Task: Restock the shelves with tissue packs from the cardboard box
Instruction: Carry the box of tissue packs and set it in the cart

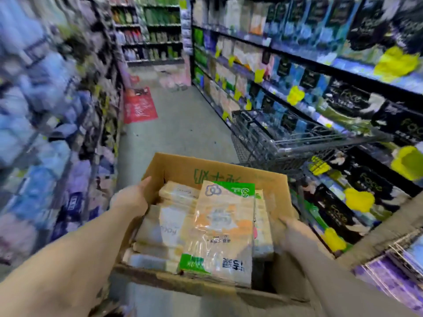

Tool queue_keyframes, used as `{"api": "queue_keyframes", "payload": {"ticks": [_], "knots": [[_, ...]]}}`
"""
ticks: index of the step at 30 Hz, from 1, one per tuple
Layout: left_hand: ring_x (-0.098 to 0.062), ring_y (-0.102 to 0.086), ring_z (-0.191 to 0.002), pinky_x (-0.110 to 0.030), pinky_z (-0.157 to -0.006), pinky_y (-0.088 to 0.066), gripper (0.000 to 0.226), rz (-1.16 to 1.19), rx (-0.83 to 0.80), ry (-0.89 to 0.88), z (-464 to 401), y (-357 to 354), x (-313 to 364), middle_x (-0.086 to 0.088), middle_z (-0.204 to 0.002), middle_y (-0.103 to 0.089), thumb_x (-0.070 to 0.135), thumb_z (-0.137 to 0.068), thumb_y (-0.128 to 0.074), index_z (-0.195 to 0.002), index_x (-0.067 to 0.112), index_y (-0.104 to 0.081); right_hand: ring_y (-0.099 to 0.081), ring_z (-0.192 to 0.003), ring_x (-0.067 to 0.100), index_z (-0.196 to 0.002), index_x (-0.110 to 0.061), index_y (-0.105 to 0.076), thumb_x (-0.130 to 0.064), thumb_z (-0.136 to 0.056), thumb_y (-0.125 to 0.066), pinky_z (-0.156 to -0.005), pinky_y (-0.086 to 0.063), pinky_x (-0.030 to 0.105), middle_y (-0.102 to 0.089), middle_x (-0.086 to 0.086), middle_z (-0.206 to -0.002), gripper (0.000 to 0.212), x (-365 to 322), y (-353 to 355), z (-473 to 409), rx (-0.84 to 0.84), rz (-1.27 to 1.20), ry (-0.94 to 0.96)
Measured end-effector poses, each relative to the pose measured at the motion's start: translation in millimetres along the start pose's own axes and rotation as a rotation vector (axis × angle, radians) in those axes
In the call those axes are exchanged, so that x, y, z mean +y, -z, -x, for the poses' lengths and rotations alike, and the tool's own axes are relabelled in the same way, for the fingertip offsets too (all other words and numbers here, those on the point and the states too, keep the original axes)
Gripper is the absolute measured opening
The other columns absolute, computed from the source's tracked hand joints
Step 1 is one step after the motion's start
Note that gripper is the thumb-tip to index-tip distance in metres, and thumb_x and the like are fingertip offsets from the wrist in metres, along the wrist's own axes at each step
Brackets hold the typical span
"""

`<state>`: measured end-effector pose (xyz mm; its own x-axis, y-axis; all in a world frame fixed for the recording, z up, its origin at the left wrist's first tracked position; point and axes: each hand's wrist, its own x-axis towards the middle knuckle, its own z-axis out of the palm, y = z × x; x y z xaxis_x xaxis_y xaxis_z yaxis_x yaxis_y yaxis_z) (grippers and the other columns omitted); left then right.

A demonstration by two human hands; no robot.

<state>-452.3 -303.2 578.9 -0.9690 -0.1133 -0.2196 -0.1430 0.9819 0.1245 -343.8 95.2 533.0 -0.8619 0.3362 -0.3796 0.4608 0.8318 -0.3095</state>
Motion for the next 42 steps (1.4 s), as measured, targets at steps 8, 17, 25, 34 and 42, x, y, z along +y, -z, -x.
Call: {"api": "queue_keyframes", "payload": {"ticks": [8,17,25,34,42], "knots": [[-0.028,-0.057,-0.115,-0.038,-0.093,-0.048,0.067,0.090,0.079,0.186,-131.6,46.5,-101.1,-0.008,-0.133,-0.055,0.017,-0.091,-0.049,-0.151,0.030,-0.024,-0.052,-0.125,0.021,-0.143,-0.033,-0.041,0.000,-0.079,-0.054,-0.101,-0.045,0.032,-0.051,-0.001,-0.141,0.073,-192.4,31.6,-126.2,-0.013,0.111,0.159],[-0.019,-0.061,-0.090,-0.029,-0.078,-0.051,0.086,-0.044,0.147,0.095,-346.4,173.9,-102.8,-0.002,-0.128,-0.060,0.007,-0.081,-0.045,-0.152,0.039,-0.009,-0.059,-0.114,0.022,-0.133,-0.031,-0.052,-0.003,-0.067,-0.065,-0.087,-0.054,0.034,-0.058,0.001,-0.130,0.073,-349.0,93.8,-271.7,0.013,0.043,0.158],[-0.027,-0.060,-0.107,-0.037,-0.082,-0.053,0.091,-0.034,0.280,-0.118,-534.6,269.0,64.1,-0.004,-0.135,-0.053,0.008,-0.078,-0.050,-0.150,0.046,-0.011,-0.052,-0.124,0.024,-0.141,-0.031,-0.045,-0.015,-0.079,-0.062,-0.094,-0.049,0.035,-0.053,0.002,-0.138,0.066,-343.5,224.6,-417.6,0.297,-0.023,0.101],[-0.026,-0.053,-0.123,-0.031,-0.082,-0.047,0.095,0.001,0.289,-0.408,-676.4,316.8,291.3,-0.006,-0.143,-0.048,0.002,-0.075,-0.056,-0.152,0.038,-0.013,-0.053,-0.123,0.024,-0.142,-0.032,-0.043,-0.010,-0.084,-0.055,-0.087,-0.048,0.032,-0.052,0.001,-0.140,0.063,-276.0,358.7,-524.9,0.471,-0.055,-0.163],[-0.026,-0.064,-0.089,-0.031,-0.063,-0.051,0.091,-0.069,0.097,-0.797,-797.4,279.6,494.9,-0.008,-0.125,-0.060,0.003,-0.080,-0.049,-0.153,0.037,-0.009,-0.053,-0.123,0.024,-0.142,-0.029,-0.044,-0.020,-0.086,-0.058,-0.090,-0.049,0.031,-0.050,0.002,-0.141,0.058,-205.5,372.8,-581.3,0.466,-0.098,-0.535]]}}
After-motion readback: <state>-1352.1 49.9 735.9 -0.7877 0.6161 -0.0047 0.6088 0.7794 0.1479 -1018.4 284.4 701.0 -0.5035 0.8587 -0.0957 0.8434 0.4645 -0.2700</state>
